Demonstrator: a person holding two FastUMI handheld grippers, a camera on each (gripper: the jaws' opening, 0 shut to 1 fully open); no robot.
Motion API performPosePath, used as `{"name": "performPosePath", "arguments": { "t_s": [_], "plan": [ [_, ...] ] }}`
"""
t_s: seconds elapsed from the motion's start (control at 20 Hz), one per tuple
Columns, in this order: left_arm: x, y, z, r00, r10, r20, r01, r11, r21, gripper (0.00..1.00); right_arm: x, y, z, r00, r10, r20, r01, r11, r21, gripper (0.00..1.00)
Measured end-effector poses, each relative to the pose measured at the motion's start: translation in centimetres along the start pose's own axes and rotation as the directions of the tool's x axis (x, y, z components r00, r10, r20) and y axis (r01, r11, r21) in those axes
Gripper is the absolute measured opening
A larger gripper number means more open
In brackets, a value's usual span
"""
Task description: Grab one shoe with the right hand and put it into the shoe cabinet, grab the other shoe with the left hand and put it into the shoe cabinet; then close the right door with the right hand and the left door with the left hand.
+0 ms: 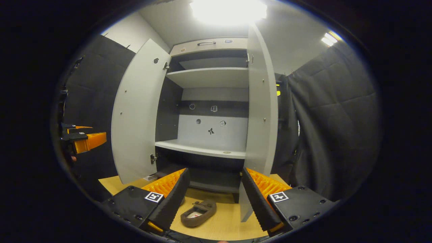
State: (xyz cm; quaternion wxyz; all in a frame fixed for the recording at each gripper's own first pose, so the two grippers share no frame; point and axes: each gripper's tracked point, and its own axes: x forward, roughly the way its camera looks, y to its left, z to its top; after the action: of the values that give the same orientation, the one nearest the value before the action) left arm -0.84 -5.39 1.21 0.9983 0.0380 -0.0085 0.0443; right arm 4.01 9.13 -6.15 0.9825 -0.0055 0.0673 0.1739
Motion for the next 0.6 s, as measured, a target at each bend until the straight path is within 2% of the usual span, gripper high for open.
{"name": "performPosePath", "arguments": {
  "t_s": [0.15, 0.3, 0.35, 0.5, 0.6],
  "plan": [
    [0.4, 0.1, 0.0, 1.0, 0.007, -0.001, -0.007, 1.0, 0.027, 0.86, 2.4, 2.1, -3.2, 0.994, 0.049, -0.099, -0.046, 0.998, 0.031, 0.98],
    [1.7, 0.5, -0.3, 1.0, -0.001, 0.006, 0.001, 0.999, 0.033, 0.86, 5.1, 3.5, -6.4, 0.981, 0.065, -0.185, -0.053, 0.997, 0.064, 0.98],
    [2.2, 0.7, -0.5, 1.0, -0.004, 0.007, 0.004, 0.999, 0.035, 0.81, 6.0, 4.0, -7.4, 0.975, 0.065, -0.211, -0.05, 0.996, 0.079, 0.98],
    [3.9, 1.5, -1.0, 1.0, -0.008, 0.007, 0.008, 1.0, 0.017, 0.86, 8.3, 5.4, -11.0, 0.951, 0.072, -0.301, -0.042, 0.994, 0.104, 0.98],
    [4.9, 2.3, -1.4, 1.0, 0.001, 0.005, -0.001, 1.0, 0.008, 0.86, 9.8, 6.3, -13.6, 0.925, 0.084, -0.37, -0.051, 0.994, 0.099, 0.98]
  ]
}}
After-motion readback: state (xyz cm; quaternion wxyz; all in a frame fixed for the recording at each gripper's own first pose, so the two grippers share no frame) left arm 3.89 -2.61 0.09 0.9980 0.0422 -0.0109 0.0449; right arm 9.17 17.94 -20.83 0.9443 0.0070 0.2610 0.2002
